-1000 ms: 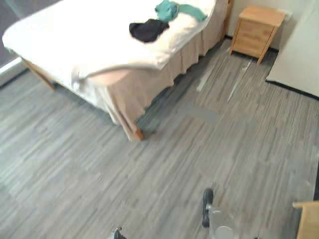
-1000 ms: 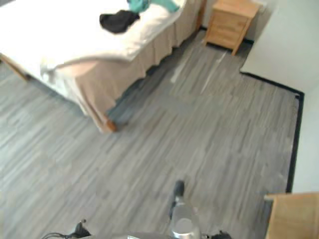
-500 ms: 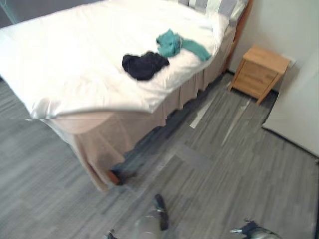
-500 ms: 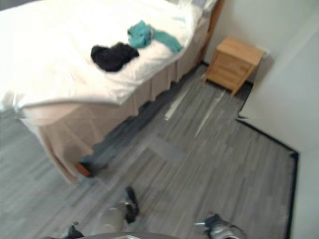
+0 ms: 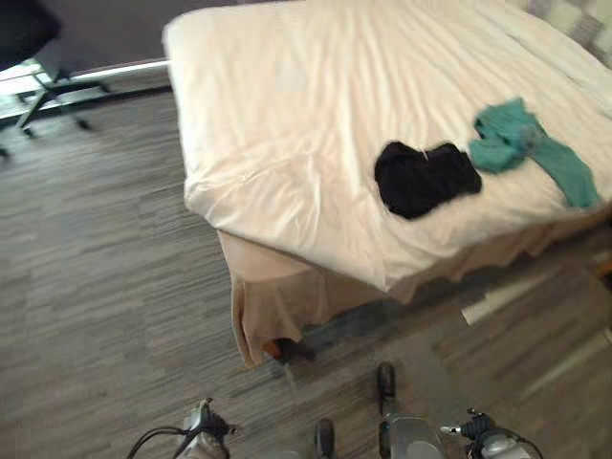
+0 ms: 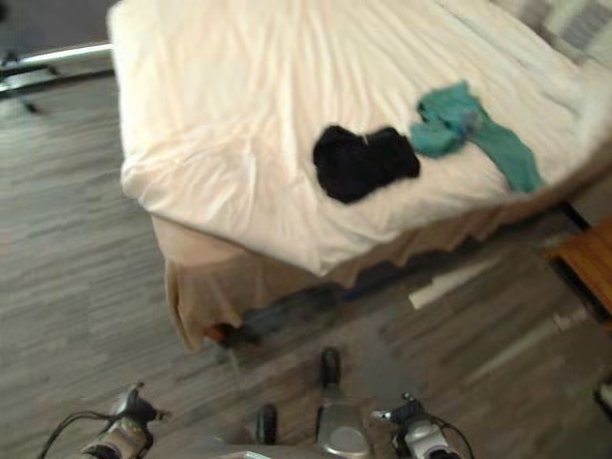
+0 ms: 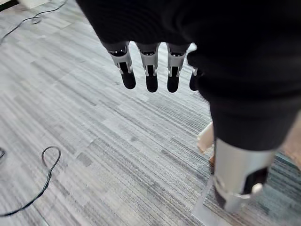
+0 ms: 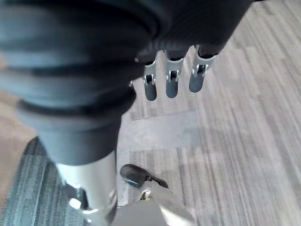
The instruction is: Tidy up the quilt and then pick up the clothes from the bed and put them into the laundry hamper.
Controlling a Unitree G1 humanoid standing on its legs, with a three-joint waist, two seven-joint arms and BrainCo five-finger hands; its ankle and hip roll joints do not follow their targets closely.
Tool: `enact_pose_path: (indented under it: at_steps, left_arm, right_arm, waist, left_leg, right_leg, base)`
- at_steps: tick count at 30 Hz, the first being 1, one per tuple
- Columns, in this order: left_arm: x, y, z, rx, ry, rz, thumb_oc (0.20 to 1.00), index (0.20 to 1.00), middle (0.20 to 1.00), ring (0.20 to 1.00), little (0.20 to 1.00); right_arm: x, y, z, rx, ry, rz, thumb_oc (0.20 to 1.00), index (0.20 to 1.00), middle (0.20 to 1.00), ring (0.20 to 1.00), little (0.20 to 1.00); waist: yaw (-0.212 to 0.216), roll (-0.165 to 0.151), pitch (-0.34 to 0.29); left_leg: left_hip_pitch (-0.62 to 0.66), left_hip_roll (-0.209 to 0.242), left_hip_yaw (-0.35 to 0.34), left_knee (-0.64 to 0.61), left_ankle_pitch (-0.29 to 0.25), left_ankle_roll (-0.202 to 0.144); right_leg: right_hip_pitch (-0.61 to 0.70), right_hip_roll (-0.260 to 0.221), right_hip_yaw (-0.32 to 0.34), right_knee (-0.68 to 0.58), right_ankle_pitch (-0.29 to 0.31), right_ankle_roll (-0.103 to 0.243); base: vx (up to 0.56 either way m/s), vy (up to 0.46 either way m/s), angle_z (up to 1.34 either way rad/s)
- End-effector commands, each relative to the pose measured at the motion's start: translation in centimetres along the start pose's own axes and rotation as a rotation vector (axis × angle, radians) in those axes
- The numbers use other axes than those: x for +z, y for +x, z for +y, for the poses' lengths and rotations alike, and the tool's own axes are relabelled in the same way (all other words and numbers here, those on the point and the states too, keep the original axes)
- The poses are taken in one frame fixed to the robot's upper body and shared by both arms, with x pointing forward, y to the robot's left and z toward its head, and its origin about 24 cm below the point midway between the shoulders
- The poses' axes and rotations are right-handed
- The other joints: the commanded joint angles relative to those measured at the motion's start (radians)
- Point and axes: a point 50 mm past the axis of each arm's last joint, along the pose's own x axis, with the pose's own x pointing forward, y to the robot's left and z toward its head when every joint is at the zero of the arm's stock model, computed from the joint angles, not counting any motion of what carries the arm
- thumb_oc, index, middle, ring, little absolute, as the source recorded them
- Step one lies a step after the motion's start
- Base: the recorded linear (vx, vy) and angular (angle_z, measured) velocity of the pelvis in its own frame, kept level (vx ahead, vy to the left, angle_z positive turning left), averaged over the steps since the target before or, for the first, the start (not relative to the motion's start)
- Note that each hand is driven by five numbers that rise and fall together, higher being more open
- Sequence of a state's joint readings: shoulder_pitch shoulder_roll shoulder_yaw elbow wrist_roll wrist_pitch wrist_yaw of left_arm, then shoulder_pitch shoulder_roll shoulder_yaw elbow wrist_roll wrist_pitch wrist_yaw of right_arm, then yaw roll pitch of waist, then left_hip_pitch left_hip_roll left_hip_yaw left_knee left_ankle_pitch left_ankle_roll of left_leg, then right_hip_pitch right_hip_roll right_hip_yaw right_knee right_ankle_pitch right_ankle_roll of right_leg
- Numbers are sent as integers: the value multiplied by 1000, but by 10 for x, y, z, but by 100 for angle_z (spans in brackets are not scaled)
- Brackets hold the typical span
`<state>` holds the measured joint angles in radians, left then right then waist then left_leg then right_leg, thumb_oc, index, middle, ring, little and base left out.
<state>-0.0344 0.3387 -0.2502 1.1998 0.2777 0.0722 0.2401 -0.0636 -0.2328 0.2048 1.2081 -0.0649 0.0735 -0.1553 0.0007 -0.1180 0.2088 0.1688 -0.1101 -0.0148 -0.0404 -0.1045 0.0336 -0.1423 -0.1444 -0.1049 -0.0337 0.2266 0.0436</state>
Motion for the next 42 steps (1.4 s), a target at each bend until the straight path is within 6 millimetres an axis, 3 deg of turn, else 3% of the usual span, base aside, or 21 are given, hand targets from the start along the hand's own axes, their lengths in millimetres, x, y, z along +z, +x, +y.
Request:
enact_pose_path:
  at_steps: [1,3,8,10,11,12,13,14,18,19,21,22,23,24,26,30,35,39,40,41,42]
  left_arm:
    - [14,-4,-20,-31,-75,-17,1000,1000,1000,1000,1000]
    - [11,-4,-20,-25,-117,3,1000,1000,1000,1000,1000]
    - [18,-2,-5,48,-221,-34,1000,1000,1000,1000,1000]
    - [47,-11,47,234,-335,-291,1000,1000,1000,1000,1000]
    - [47,-11,47,234,-335,-290,1000,1000,1000,1000,1000]
    - [56,-26,92,387,-378,-447,1000,1000,1000,1000,1000]
    - [55,-26,92,387,-378,-446,1000,1000,1000,1000,1000]
    - [60,-39,127,513,-435,-536,1000,1000,1000,1000,1000]
    - [80,-61,177,671,-466,-680,1000,1000,1000,1000,1000]
    - [109,-83,208,777,-399,-816,1000,1000,1000,1000,1000]
    - [126,-95,220,823,-360,-884,1000,1000,1000,1000,1000]
    - [156,-108,236,901,-257,-956,1000,1000,1000,1000,1000]
    - [158,-108,237,902,-257,-959,1000,1000,1000,1000,1000]
    - [194,-124,252,974,-156,-1021,1000,1000,1000,1000,1000]
    - [207,-130,258,997,-124,-1040,1000,1000,1000,1000,1000]
    - [274,-164,291,1137,159,-1039,1000,1000,1000,1000,1000]
    - [310,-180,300,1174,363,-962,1000,1000,1000,1000,1000]
    - [314,-159,289,1082,514,-863,1000,1000,1000,1000,1000]
    - [313,-152,284,1061,585,-828,809,809,809,809,809]
    - [309,-139,275,1024,661,-787,310,310,310,310,310]
    - [303,-126,265,969,725,-758,200,200,200,200,200]
  right_arm:
    - [19,5,-35,-91,-14,-36,1000,1000,1000,1000,1000]
    - [18,5,-40,-102,-18,-29,1000,1000,1000,1000,1000]
    - [1,4,-52,-141,31,19,1000,1000,1000,1000,1000]
    - [-14,2,-48,-135,86,39,1000,1000,1000,1000,1000]
    - [-14,2,-48,-134,86,39,1000,1000,1000,1000,1000]
    - [-22,0,-41,-124,103,40,1000,1000,1000,1000,1000]
    - [-22,0,-41,-123,103,40,1000,1000,1000,1000,1000]
    - [-28,-2,-32,-97,83,35,1000,1000,1000,1000,1000]
    - [-31,-4,-26,-64,9,19,1000,1000,1000,1000,1000]
    - [-29,-3,-28,-57,-11,7,1000,1000,1000,1000,1000]
    - [-27,-3,-29,-58,-22,3,1000,1000,1000,1000,1000]
    - [-22,-2,-31,-55,-52,-13,1000,1000,1000,1000,1000]
    - [-21,-2,-31,-56,-50,-14,1000,1000,1000,1000,1000]
    - [-12,-1,-36,-68,-87,-41,1000,1000,1000,1000,1000]
    - [-8,0,-39,-80,-90,-50,1000,1000,1000,1000,1000]
    - [17,2,-57,-143,-122,-113,1000,1000,1000,1000,1000]
    - [24,3,-61,-172,-108,-129,1000,1000,1000,1000,1000]
    - [26,3,-64,-187,-85,-123,1000,1000,1000,1000,1000]
    - [23,3,-63,-183,-85,-115,1000,1000,1000,1000,1000]
    - [19,3,-62,-179,-82,-103,1000,1000,1000,1000,1000]
    - [14,3,-63,-182,-77,-85,1000,1000,1000,1000,1000]
  waist:
    - [16,79,45]
    - [23,87,53]
    - [0,96,68]
    - [-4,126,57]
    - [-4,125,54]
    - [-2,136,46]
    - [-2,136,45]
    - [-4,142,43]
    - [-16,140,40]
    - [-32,138,46]
    - [-38,137,49]
    - [-60,133,57]
    - [-57,133,57]
    - [-88,130,71]
    - [-90,129,75]
    - [-145,119,103]
    - [-182,107,139]
    - [-201,102,166]
    - [-203,101,169]
    - [-207,103,171]
    - [-208,104,172]
  left_leg:
    - [-121,203,90,12,41,-112]
    - [-151,211,73,19,59,-130]
    - [-173,278,259,100,51,-160]
    - [-148,296,269,63,77,-172]
    - [-150,295,269,61,81,-172]
    - [-123,296,273,3,104,-180]
    - [-124,296,273,3,104,-180]
    - [-103,298,279,-30,115,-186]
    - [-87,301,294,-41,111,-191]
    - [-86,297,303,-42,107,-191]
    - [-89,296,309,-43,108,-190]
    - [-88,294,320,-39,100,-190]
    - [-91,293,321,-40,103,-189]
    - [-97,290,336,-35,95,-187]
    - [-107,288,345,-33,97,-185]
    - [-175,281,388,-12,96,-180]
    - [-221,281,408,11,97,-176]
    - [-236,282,423,25,94,-173]
    - [-234,283,428,29,91,-173]
    - [-229,284,432,31,88,-173]
    - [-222,284,436,33,85,-173]
  right_leg:
    - [164,-7,-57,-21,-273,121]
    - [178,-6,-93,-46,-271,117]
    - [194,-50,-214,-45,-278,115]
    - [211,-37,-239,-30,-287,120]
    - [208,-37,-239,-31,-285,119]
    - [209,-35,-247,-18,-288,122]
    - [208,-35,-247,-18,-288,122]
    - [214,-34,-249,-17,-294,125]
    - [216,-37,-245,-18,-289,130]
    - [206,-39,-235,-15,-284,135]
    - [194,-41,-227,-13,-280,135]
    - [176,-44,-210,-1,-280,139]
    - [172,-44,-208,-1,-277,138]
    - [139,-48,-183,11,-273,144]
    - [117,-50,-173,16,-264,145]
    - [1,-57,-122,34,-230,164]
    - [-61,-62,-100,43,-214,171]
    - [-87,-66,-88,56,-210,173]
    - [-88,-66,-86,58,-211,174]
    - [-85,-68,-87,62,-214,174]
    - [-81,-68,-87,64,-216,174]
  base:
    - [66,-206,25]
    - [16,-197,38]
    - [-52,-35,87]
    - [59,-3,27]
    - [117,29,25]
    - [58,33,29]
    - [103,54,34]
    - [36,22,26]
    - [49,34,-3]
    - [7,55,-2]
    - [-13,42,-8]
    - [-15,29,-24]
    - [-49,75,-26]
    - [-71,63,-21]
    - [-69,52,-34]
    - [-133,61,-45]
    - [-64,10,-28]
    - [-26,15,-19]
    - [12,16,-13]
    - [26,20,-12]
    - [37,25,-7]
